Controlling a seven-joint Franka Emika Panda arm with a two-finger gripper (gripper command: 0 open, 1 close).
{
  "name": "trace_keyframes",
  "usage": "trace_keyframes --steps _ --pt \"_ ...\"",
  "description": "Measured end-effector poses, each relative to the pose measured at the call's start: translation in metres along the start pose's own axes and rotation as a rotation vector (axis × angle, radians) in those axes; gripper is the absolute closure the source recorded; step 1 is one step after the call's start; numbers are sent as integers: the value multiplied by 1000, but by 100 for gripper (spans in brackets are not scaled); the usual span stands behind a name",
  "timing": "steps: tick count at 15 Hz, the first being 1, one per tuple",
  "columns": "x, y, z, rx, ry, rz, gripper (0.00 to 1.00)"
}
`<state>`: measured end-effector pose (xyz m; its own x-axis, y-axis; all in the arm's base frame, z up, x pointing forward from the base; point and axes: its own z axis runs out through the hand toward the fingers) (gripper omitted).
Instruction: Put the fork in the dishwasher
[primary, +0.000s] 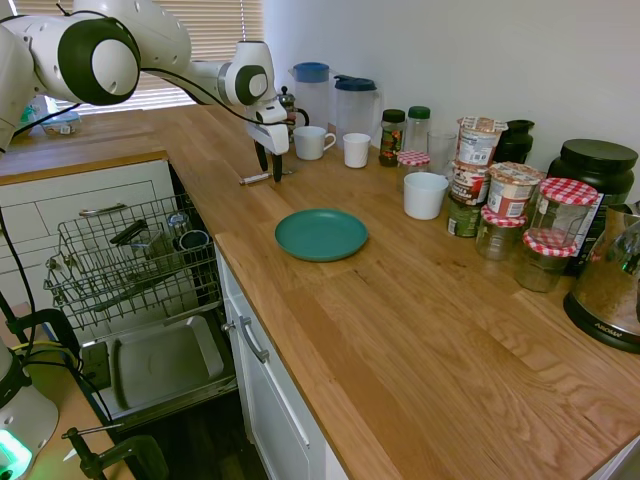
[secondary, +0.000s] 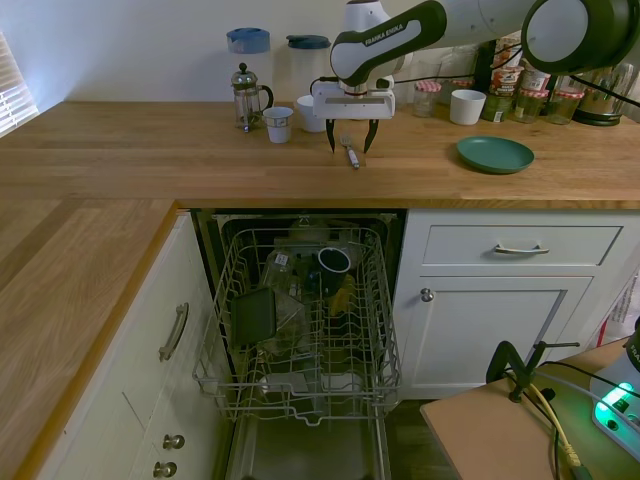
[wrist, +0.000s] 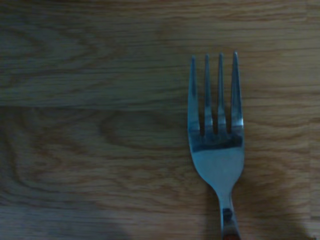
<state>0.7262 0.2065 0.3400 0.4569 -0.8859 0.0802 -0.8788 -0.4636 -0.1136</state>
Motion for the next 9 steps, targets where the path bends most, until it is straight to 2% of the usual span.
trace_keyframes --steps 9 --pt "6 1 1 1 -14 24 100"
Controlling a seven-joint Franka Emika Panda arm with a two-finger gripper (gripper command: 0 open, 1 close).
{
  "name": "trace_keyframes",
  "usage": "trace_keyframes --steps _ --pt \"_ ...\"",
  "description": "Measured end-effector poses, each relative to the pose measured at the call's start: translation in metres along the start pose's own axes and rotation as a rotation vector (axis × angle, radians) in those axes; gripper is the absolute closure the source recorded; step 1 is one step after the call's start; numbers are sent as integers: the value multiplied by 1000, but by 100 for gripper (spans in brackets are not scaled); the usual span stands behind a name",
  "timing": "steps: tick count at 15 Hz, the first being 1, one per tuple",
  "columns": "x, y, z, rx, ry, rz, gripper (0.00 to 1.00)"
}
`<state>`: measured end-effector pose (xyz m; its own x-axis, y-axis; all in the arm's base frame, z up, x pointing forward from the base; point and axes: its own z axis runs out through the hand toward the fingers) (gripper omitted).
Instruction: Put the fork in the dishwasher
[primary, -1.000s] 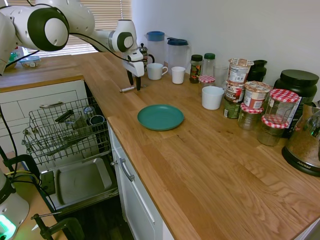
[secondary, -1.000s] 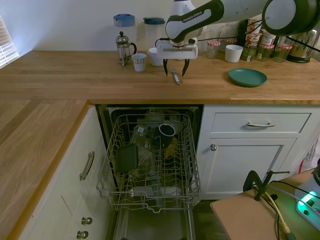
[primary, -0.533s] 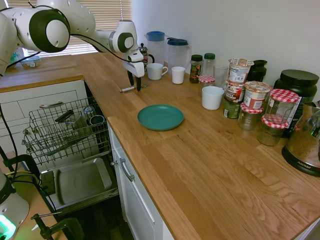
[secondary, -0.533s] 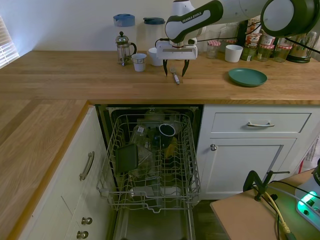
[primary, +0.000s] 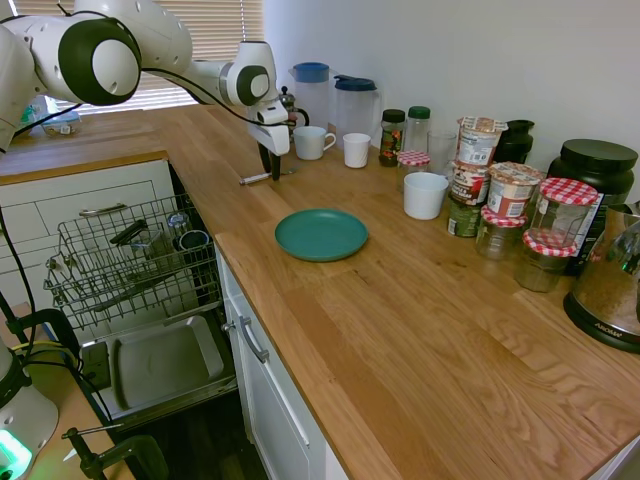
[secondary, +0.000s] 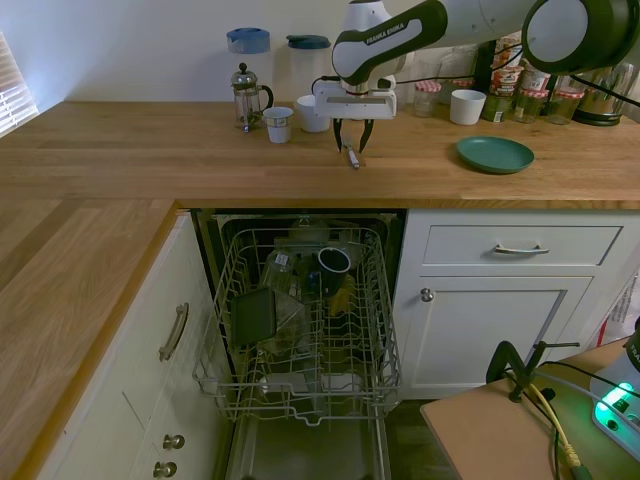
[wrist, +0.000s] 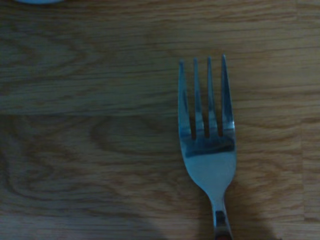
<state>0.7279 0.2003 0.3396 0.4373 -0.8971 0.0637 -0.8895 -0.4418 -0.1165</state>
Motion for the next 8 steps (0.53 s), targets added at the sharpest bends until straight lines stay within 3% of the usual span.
trace_keyframes --steps 8 --pt "13 2 1 11 -37 24 100"
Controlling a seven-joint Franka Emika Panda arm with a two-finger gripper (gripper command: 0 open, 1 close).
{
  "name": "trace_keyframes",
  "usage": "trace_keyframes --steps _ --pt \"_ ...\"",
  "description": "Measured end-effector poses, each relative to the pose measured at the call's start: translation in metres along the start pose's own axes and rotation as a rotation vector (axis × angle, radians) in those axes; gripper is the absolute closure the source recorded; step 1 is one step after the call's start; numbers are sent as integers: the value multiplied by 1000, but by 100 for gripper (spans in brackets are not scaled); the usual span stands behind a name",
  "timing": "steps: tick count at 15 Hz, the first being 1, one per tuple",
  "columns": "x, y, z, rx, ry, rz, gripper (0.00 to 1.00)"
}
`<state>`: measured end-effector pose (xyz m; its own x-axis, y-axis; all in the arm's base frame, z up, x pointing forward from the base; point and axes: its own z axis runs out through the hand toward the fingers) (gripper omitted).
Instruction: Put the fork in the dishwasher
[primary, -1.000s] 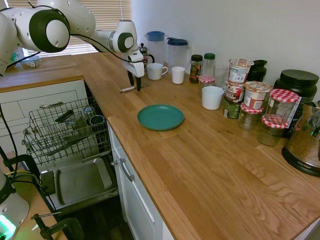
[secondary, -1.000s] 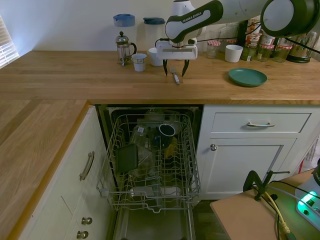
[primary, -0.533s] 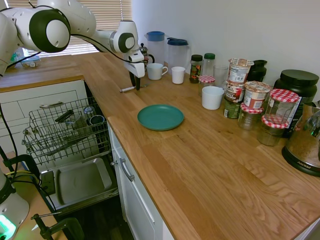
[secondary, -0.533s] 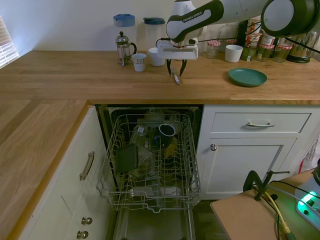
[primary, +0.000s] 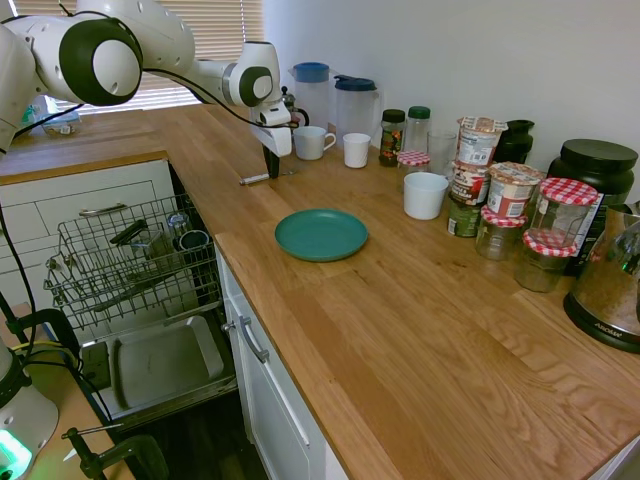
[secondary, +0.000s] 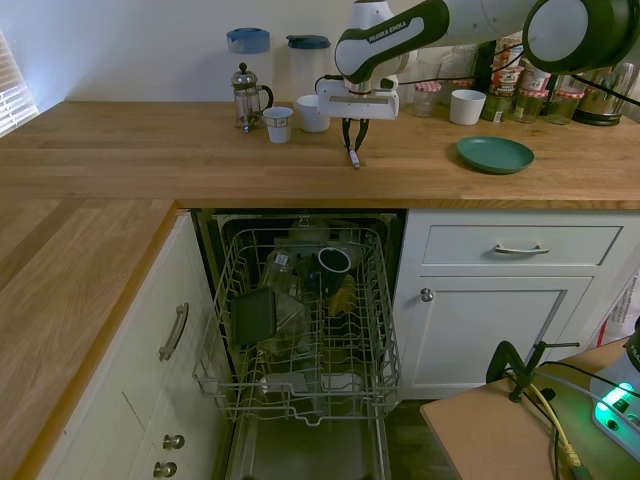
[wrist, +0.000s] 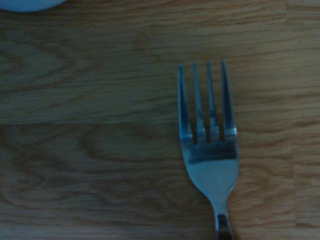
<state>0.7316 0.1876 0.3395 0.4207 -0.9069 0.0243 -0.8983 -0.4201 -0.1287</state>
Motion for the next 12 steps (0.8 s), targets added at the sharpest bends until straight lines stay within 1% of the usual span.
trace_keyframes --steps 4,6,10,12 --pt "5 0 -2 14 -11 5 100" --pt "0 3 -9 15 -20 3 100" --pt "-27 29 -45 4 -39 -24 100" --pt "-46 48 -64 -3 -60 -40 100"
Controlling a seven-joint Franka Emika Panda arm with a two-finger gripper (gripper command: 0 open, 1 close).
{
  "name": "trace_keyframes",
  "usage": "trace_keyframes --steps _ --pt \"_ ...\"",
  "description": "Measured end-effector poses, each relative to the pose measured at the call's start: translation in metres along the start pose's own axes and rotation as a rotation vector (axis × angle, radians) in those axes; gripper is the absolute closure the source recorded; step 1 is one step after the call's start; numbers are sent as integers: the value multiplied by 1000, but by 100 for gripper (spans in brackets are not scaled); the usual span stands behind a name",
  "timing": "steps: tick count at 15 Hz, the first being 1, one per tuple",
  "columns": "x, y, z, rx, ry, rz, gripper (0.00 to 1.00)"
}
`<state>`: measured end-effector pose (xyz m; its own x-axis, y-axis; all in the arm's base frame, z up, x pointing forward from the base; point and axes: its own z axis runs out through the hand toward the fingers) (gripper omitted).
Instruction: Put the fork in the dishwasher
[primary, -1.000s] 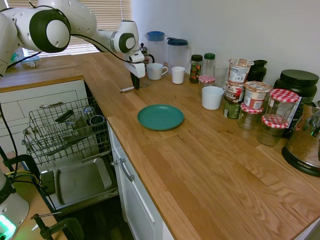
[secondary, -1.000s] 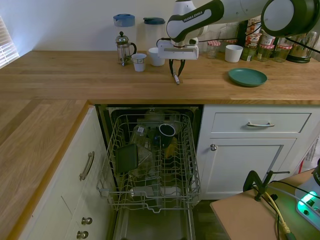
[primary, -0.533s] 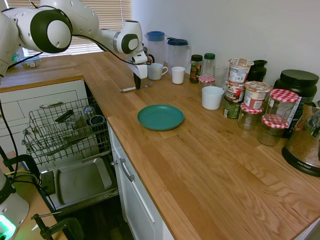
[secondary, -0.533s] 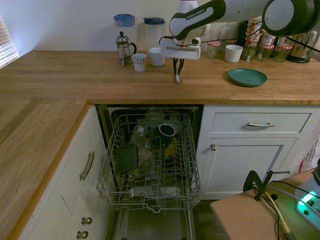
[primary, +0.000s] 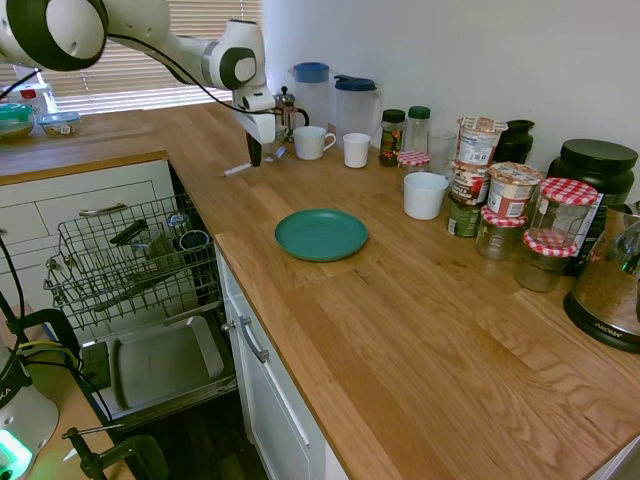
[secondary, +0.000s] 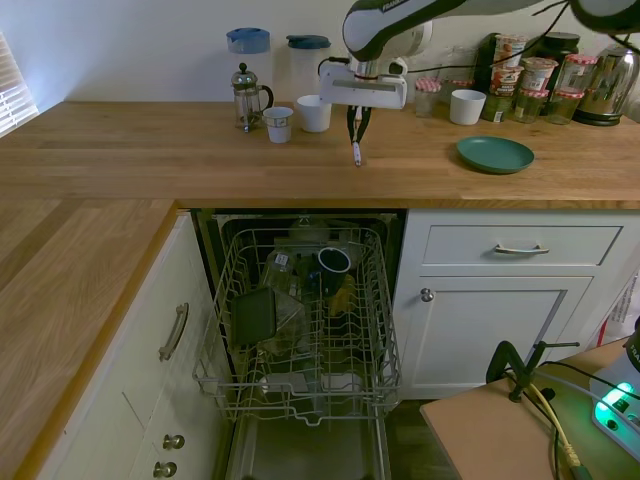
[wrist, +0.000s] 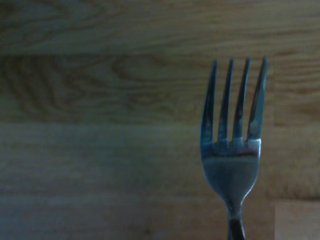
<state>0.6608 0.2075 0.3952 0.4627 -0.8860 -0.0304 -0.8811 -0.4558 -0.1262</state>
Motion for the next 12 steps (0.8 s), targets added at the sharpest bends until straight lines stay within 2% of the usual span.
trace_keyframes --steps 3,8,9,12 --pt "-27 32 -14 0 -29 -3 100" --pt "-87 92 9 22 -48 -13 100" --pt "-99 121 15 32 -45 -16 100" --pt "-111 140 24 27 -51 -21 100"
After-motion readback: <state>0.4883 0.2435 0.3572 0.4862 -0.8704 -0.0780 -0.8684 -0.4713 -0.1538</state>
